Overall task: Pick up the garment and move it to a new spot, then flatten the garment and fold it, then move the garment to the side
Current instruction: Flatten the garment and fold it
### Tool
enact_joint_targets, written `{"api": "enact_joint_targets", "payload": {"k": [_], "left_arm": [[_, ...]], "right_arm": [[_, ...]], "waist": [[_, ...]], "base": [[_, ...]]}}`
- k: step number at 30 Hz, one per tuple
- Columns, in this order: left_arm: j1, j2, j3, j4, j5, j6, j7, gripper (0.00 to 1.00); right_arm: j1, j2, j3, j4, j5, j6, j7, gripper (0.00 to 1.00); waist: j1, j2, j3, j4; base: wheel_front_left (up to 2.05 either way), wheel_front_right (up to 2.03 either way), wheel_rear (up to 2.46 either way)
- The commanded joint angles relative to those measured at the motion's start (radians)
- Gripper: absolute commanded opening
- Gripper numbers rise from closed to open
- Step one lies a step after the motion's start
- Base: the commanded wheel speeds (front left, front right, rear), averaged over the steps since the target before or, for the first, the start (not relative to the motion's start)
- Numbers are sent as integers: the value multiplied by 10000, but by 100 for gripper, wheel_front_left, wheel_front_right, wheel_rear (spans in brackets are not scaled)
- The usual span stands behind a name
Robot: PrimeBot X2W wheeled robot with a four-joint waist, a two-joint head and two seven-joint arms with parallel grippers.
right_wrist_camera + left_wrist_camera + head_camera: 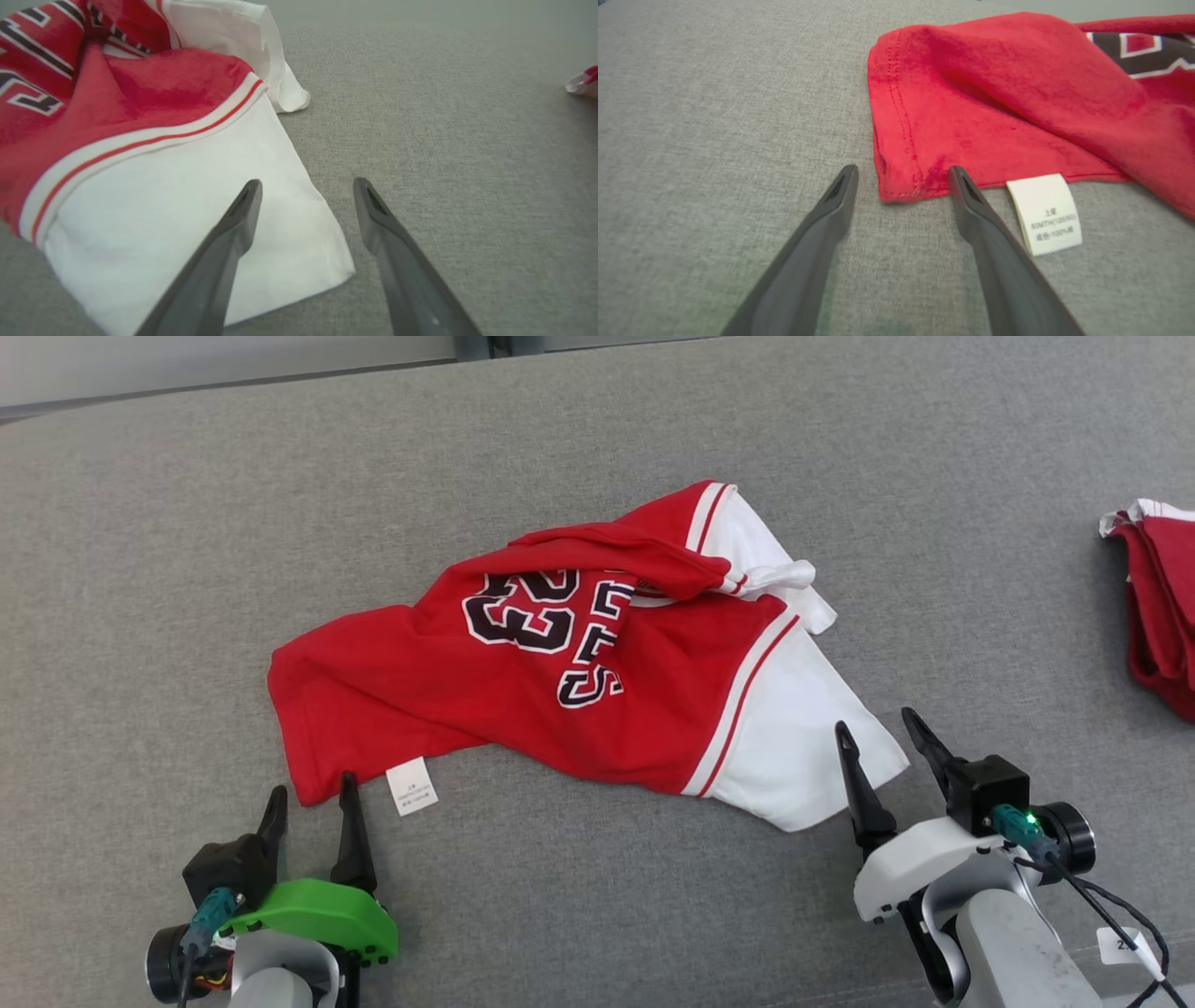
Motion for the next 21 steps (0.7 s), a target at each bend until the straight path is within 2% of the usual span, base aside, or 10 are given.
{"api": "enact_joint_targets", "payload": {"k": [1,2,3,4,5,9,19,20,21], "left_arm": [[-182,34,59,91,-61,18,15,100],[-187,34,76,134,-65,3,16,91],[-168,34,96,180,-101,-52,20,45],[-138,29,119,204,-136,-80,24,27],[-109,26,155,164,-141,-113,24,0],[67,29,214,44,-102,-222,18,0],[167,30,30,25,189,-215,17,0],[159,30,4,15,206,-194,17,0],[144,30,-32,1,224,-180,17,0]], "right_arm": [[25,-15,-37,-12,-74,-12,-28,100],[52,-15,-47,-9,-85,-12,-28,100],[88,-15,-49,18,-24,-12,-28,100],[102,-15,-27,23,70,-12,-28,100],[103,-14,24,-14,117,-12,-28,100],[263,-16,208,-60,177,-12,-28,100],[462,-78,130,774,72,-12,-2,100],[426,-75,150,907,102,-12,8,86],[361,-68,176,1091,209,-12,29,0]], "waist": [[0,0,207,-210],[0,0,207,-221],[0,0,194,-236],[0,0,181,-252],[0,0,168,-273],[0,0,137,-265],[0,0,57,-23],[0,0,56,-4],[0,0,47,30]], "base": [[0,0,0],[0,0,0],[0,0,0],[0,0,0],[0,0,0],[0,0,0],[0,0,0],[0,0,0],[0,0,0]]}}
